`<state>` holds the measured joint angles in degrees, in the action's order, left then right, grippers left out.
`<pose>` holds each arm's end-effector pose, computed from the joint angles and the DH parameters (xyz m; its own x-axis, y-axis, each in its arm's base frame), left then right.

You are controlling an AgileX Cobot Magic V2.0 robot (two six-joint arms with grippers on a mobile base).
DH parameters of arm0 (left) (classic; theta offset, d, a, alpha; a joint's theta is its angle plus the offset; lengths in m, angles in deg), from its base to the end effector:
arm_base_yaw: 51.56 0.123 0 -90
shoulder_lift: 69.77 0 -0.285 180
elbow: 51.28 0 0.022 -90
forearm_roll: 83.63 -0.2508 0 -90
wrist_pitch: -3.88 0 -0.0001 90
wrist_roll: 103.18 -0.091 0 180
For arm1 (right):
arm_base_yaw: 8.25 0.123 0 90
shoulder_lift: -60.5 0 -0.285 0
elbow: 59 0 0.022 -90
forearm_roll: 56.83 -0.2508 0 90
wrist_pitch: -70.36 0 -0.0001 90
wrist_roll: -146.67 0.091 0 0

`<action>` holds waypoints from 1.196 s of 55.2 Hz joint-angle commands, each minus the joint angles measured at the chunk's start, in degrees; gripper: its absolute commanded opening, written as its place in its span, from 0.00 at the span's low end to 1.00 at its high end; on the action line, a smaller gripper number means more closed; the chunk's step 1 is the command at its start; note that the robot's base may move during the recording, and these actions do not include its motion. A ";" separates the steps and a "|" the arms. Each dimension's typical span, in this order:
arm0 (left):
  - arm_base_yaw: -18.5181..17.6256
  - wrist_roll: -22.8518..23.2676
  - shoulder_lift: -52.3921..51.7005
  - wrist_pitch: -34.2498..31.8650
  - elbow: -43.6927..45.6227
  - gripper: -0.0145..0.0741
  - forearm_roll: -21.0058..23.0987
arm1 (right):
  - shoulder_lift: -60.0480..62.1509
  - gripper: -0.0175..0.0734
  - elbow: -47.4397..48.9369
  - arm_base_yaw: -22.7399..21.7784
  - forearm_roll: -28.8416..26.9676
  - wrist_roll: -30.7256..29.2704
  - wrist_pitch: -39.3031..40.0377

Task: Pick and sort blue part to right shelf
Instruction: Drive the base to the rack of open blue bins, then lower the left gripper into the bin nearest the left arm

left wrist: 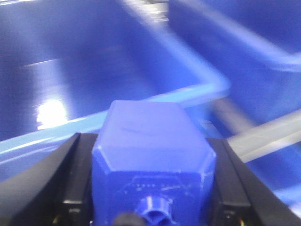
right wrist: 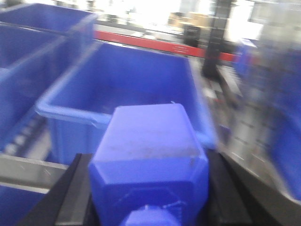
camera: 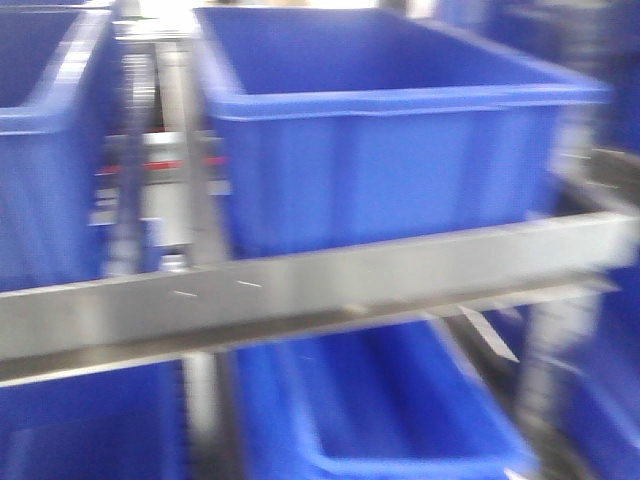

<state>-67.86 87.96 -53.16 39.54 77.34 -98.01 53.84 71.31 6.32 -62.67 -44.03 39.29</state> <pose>0.0411 0.0017 0.2988 -0.2109 0.0730 -0.9748 0.1445 0.9886 0.0427 0.0029 0.0057 0.3175 0.0755 -0.0827 -0.9937 -0.2960 0.9498 -0.1016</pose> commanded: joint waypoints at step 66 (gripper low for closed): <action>-0.42 0.43 1.02 -4.74 1.88 0.54 -0.69 | 0.04 0.43 1.65 -0.15 -0.26 0.05 5.60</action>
<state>-67.86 87.96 -53.16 39.54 77.34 -98.01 53.84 71.31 6.32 -62.67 -44.03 39.29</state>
